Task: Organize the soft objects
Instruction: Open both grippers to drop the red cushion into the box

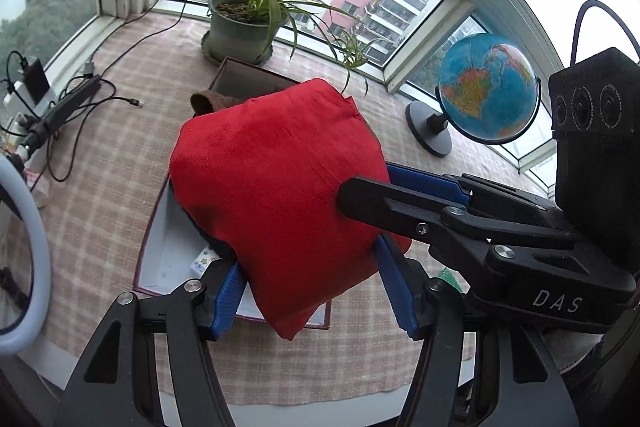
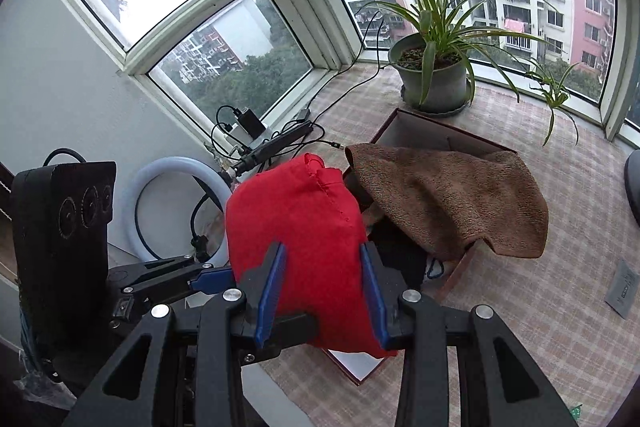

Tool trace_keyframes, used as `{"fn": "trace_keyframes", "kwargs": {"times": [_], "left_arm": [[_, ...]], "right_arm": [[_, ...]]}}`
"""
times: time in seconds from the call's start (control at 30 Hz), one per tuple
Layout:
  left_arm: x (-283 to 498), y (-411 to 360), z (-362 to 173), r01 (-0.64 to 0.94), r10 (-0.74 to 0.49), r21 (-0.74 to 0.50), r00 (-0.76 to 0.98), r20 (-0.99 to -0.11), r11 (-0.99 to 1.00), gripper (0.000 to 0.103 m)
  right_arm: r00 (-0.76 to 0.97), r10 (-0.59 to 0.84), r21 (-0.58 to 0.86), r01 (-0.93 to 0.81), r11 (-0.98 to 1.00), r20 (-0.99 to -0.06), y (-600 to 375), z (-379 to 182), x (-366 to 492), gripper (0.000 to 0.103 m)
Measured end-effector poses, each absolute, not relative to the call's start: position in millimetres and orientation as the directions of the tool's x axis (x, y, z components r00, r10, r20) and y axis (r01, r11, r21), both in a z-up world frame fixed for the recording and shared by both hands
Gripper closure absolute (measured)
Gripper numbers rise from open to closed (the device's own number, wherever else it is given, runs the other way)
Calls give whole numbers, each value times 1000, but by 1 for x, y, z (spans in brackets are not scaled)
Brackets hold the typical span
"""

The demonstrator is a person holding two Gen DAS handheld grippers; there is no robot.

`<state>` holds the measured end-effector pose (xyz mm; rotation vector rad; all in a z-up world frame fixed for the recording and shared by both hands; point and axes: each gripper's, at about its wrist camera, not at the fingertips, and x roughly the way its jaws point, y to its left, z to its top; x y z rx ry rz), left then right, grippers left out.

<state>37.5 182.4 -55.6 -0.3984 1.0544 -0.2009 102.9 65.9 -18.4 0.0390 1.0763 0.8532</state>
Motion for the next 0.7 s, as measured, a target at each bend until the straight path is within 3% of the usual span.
{"fn": "trace_keyframes", "kwargs": {"times": [0.43,0.53,0.6,0.67,0.7], "left_arm": [[57,197,-64,-28,-326,-379,456,-828,925,41],[62,202,-67,-48,-273,-329,450,-850,943,34],[63,206,-70,-62,-268,-329,449,-852,942,29],[63,209,-73,-73,-268,-332,442,-856,940,28],[63,210,-74,-79,-264,-330,442,-857,941,28]], "right_arm": [[194,599,406,-573,712,-777,88,-30,121,70],[198,592,395,-577,715,-782,89,-30,123,69],[219,586,382,-574,724,-780,87,-29,125,46],[253,584,374,-564,737,-771,83,-26,126,33],[264,585,372,-560,740,-767,82,-25,127,33]]}}
